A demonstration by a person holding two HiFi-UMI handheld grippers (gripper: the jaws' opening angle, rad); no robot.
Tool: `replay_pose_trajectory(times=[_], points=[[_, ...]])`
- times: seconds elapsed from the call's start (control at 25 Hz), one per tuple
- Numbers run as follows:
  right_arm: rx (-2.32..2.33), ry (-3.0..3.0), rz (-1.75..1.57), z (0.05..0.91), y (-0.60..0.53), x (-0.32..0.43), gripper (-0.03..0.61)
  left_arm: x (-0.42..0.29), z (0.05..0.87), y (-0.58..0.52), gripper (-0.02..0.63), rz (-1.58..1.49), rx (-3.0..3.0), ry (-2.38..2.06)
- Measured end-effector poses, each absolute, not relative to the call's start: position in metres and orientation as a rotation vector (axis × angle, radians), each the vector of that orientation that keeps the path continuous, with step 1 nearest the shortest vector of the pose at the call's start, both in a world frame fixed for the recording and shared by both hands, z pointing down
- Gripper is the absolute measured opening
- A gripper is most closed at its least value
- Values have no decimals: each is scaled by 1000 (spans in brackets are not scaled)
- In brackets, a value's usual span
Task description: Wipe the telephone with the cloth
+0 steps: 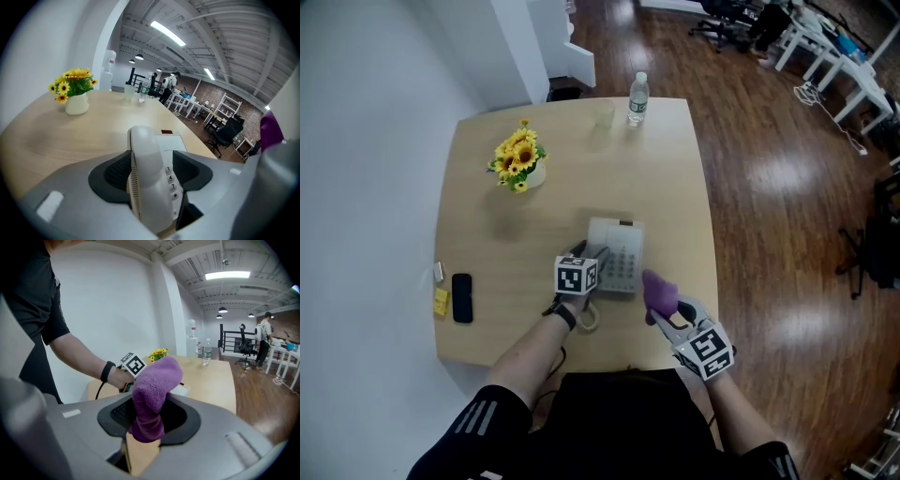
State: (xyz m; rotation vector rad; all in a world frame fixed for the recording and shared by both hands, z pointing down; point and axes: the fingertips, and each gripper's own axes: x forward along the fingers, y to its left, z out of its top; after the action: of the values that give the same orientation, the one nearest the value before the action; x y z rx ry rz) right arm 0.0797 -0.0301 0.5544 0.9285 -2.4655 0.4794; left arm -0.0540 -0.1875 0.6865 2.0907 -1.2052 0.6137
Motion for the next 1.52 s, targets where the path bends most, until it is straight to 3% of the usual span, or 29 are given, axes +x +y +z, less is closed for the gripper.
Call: replay_pose_trajectory(times=[0.56,0.68,0.84,1.52], points=[[949,-2554,542,524,-28,59,140,-57,575,-79,272,479,2506,-939],[887,-2600,546,517,-15,51,140,-54,557,-41,238,383,2513,-890],[800,-2644,520,510,11,48,140,-49,547,-1,238,443,2599,-970],[698,-2739,507,495,184,139,139,22,507,179,241,300,2540,-1108]])
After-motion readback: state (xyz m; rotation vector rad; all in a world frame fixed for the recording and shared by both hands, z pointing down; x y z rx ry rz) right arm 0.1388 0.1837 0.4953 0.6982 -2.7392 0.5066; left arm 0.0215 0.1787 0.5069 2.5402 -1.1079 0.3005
